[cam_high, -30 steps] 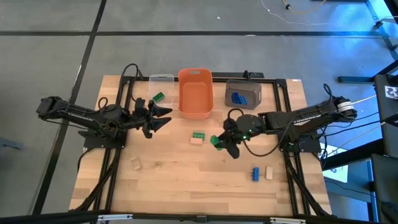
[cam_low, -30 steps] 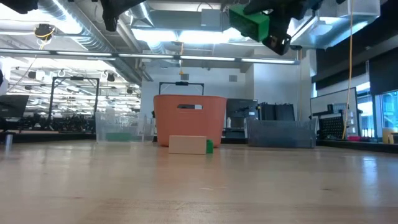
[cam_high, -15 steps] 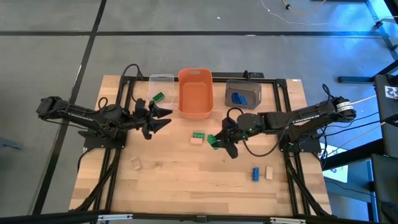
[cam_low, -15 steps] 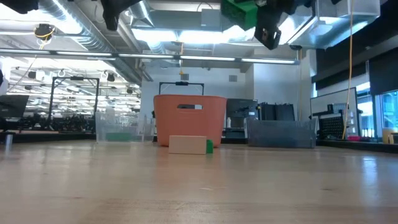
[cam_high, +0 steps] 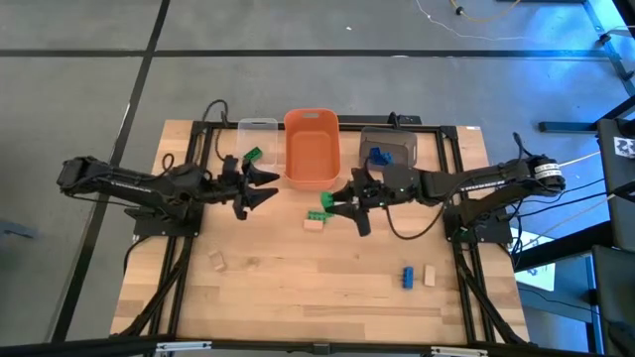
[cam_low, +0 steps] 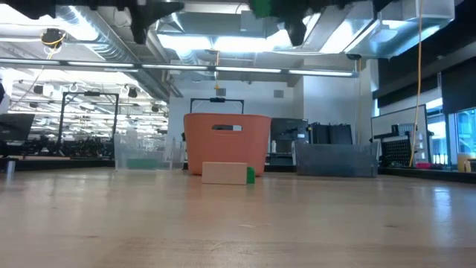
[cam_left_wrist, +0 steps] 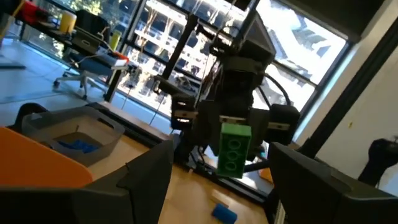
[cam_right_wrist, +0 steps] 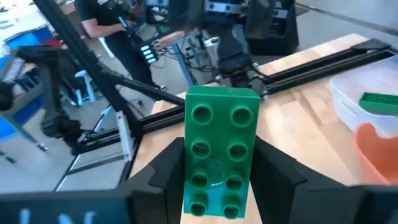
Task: Sort & place blocks by color
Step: Put the bottom green game piece into the transparent bin
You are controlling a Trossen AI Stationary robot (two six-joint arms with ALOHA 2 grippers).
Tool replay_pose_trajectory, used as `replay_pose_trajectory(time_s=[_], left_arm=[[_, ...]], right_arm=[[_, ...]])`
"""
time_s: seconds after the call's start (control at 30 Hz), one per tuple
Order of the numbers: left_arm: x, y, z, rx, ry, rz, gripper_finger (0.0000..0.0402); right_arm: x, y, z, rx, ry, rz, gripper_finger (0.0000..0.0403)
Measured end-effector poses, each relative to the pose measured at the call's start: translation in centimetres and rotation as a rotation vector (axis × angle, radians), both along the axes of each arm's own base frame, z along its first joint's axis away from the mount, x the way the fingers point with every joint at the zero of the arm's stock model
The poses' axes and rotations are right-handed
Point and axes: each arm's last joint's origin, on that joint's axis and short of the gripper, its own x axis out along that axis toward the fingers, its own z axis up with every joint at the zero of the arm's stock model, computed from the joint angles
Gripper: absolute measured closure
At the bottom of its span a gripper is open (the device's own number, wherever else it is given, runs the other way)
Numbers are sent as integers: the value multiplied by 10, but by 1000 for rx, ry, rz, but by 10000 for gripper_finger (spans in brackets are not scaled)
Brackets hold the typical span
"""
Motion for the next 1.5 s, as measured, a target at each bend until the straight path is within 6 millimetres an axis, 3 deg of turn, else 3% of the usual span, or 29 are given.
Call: replay_pose_trajectory(time_s=[0.3,0.53,0.67,1.03,1.5], left_arm=[[53,-3,-4,185,152,-28,147],[73,-6,-14,236,214,-27,147],[81,-6,-10,286,212,-20,147],[85,-3,-6,184,176,-125,147],[85,-3,-6,185,177,-82,147]], right_arm=[[27,-12,-26,58,-13,-63,264],[29,-13,-26,46,-35,-100,264],[29,-13,-27,33,-35,-95,264],[29,-9,-27,-208,-67,48,264],[32,-6,-29,-208,-102,98,264]])
